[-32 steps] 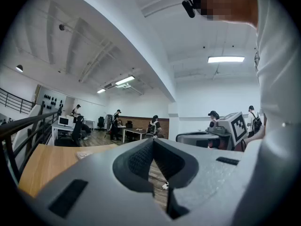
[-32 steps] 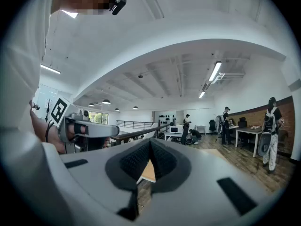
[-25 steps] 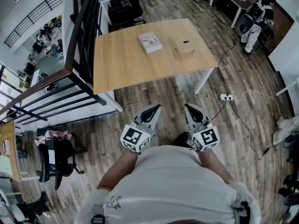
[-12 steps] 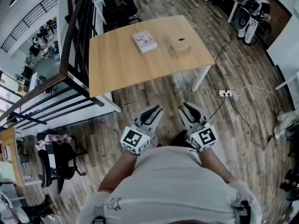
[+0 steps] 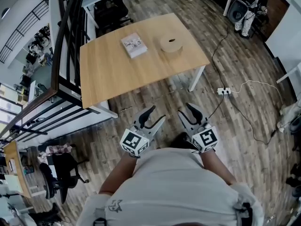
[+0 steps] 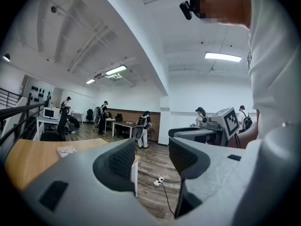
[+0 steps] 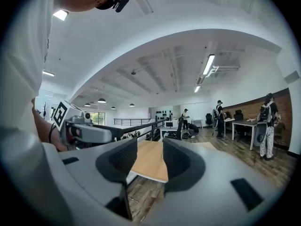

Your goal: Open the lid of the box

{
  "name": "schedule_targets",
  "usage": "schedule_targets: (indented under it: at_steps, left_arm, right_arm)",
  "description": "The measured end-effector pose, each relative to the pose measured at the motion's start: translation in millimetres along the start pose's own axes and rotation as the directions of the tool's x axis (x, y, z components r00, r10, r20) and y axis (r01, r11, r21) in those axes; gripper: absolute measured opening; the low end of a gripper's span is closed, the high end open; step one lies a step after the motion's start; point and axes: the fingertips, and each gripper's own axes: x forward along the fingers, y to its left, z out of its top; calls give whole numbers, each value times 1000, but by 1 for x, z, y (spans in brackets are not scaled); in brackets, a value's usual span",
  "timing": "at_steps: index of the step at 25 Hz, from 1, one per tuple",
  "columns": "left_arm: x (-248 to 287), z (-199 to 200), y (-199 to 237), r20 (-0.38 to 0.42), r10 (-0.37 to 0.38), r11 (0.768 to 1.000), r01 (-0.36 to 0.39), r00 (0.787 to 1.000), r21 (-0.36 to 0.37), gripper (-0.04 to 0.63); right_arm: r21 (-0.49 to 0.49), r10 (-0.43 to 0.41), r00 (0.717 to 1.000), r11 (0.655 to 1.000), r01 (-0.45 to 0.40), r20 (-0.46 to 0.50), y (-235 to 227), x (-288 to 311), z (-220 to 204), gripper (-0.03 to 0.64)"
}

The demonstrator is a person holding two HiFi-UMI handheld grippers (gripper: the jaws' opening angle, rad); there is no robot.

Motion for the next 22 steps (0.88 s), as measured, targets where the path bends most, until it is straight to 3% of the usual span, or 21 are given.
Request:
schedule_targets:
  at_steps: [11, 22]
  left_arm:
    - [129, 4, 6, -12, -50, 997, 50, 999, -60, 219]
    - [192, -5, 5, -29, -79, 993, 76, 996, -90, 221]
  right_arm:
    - [16, -51, 999, 999, 51, -11, -134, -15, 1, 186]
    - [24, -98, 995, 995, 98, -23, -196, -31, -7, 186]
